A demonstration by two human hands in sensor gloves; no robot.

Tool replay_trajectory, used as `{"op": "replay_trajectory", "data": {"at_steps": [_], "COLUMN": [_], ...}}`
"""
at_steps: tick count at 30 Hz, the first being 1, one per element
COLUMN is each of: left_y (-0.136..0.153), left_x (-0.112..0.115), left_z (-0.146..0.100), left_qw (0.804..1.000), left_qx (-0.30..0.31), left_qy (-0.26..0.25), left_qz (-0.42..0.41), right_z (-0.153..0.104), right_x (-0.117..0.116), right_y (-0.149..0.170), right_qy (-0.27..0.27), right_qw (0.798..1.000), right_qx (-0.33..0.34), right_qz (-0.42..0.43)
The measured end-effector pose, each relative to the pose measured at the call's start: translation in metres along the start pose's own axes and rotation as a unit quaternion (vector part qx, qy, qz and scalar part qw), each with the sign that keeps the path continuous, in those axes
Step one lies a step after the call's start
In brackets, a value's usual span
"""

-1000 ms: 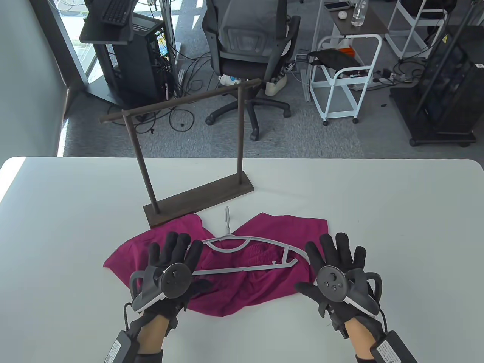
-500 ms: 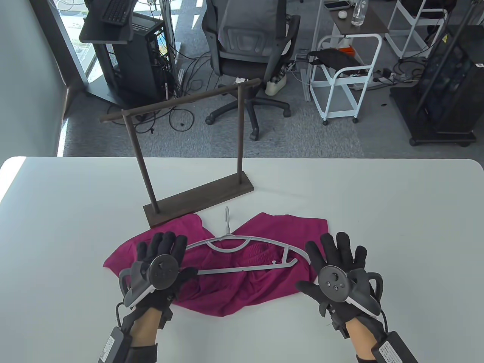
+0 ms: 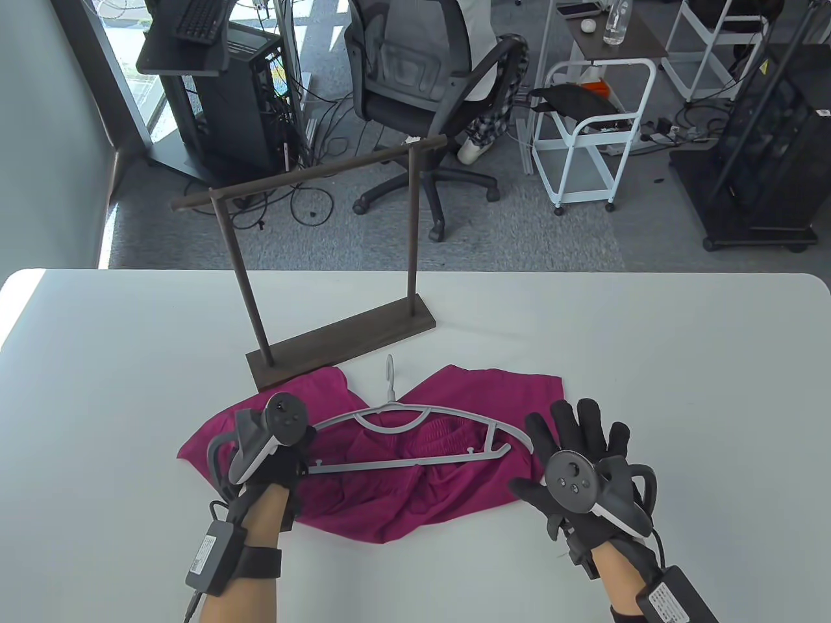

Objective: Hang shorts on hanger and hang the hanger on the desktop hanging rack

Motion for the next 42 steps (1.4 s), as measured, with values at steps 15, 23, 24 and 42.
{"op": "replay_trajectory", "data": {"at_steps": [15, 23, 24, 42], "left_y": [-0.004, -0.012, -0.013, -0.096], "left_x": [0.023, -0.002, -0.006, -0.067], "left_z": [0.012, 0.003, 0.001, -0.069], "left_qw": [0.996, 1.0, 1.0, 0.96], "left_qx": [-0.005, 0.013, 0.018, 0.201], "left_qy": [0.046, -0.009, -0.016, -0.183], "left_qz": [0.078, 0.001, -0.002, -0.061], "right_z": [0.002, 0.0, 0.0, -0.013], "right_x": [-0.006, -0.006, -0.005, 0.028], "right_y": [0.0, 0.007, 0.008, 0.009], "right_qy": [-0.014, -0.013, -0.012, 0.1], "right_qw": [1.0, 1.0, 1.0, 0.994], "right_qx": [-0.007, -0.017, -0.018, -0.015], "right_qz": [-0.008, -0.001, 0.001, 0.028]}}
Point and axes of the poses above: the tracker on the back of each hand, its own y axis roughly to the little-finger side, its own z axis roughly from the wrist to the fingertips, x = y × z, the point moved 5 cm from there along z, roughly from the wrist to the fingertips, and after that the axes turned 15 degrees about x, right-handed, at the moved point
